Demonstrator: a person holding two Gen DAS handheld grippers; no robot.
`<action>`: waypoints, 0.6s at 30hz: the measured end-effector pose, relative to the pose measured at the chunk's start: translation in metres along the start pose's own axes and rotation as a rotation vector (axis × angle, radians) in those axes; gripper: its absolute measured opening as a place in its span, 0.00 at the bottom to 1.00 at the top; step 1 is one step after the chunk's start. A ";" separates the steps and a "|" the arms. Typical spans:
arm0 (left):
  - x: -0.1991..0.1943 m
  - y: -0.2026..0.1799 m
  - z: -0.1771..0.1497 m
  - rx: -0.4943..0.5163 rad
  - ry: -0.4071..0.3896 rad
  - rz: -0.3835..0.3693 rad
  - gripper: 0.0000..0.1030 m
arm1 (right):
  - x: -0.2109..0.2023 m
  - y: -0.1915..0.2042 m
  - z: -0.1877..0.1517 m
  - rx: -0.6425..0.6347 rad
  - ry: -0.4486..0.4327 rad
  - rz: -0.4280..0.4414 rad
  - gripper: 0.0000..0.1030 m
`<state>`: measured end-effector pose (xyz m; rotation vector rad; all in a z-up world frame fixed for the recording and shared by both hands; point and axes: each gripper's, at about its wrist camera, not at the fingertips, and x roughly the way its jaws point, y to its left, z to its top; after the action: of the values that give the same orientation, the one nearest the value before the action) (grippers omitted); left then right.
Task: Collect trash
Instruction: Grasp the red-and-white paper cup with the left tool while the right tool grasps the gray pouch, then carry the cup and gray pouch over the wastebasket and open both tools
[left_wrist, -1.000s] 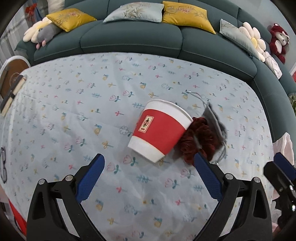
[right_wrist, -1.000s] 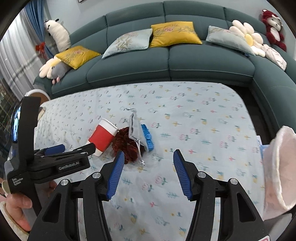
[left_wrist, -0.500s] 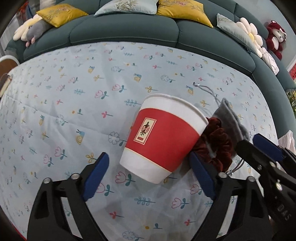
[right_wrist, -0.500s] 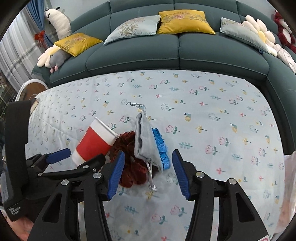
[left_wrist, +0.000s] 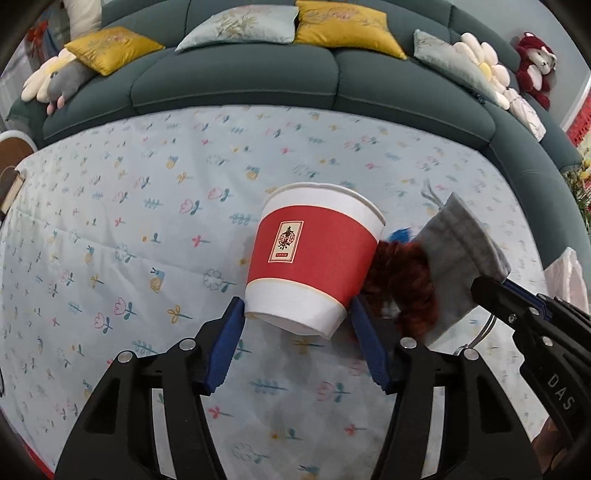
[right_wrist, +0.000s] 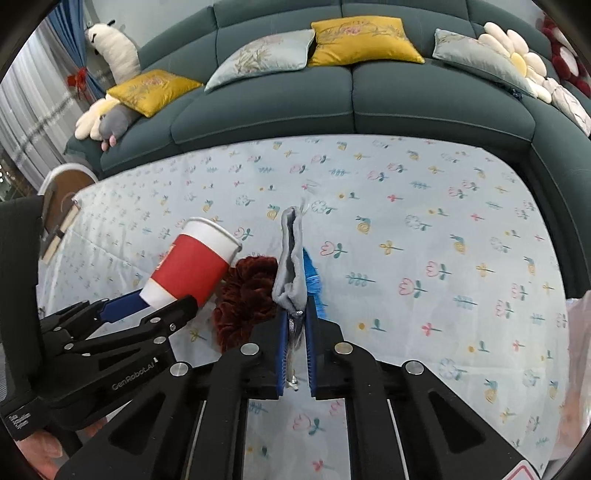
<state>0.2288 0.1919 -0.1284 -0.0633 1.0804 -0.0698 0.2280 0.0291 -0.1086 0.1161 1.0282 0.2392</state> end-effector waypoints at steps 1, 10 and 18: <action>-0.005 -0.003 0.001 0.003 -0.007 -0.003 0.55 | -0.005 -0.002 0.000 0.003 -0.007 0.000 0.08; -0.063 -0.059 0.001 0.051 -0.074 -0.084 0.55 | -0.087 -0.037 0.001 0.061 -0.140 -0.016 0.08; -0.104 -0.152 -0.002 0.155 -0.121 -0.160 0.55 | -0.171 -0.091 -0.003 0.114 -0.261 -0.063 0.08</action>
<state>0.1741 0.0497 -0.0245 -0.0139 0.9450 -0.2900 0.1540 -0.1015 0.0135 0.2116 0.7836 0.1042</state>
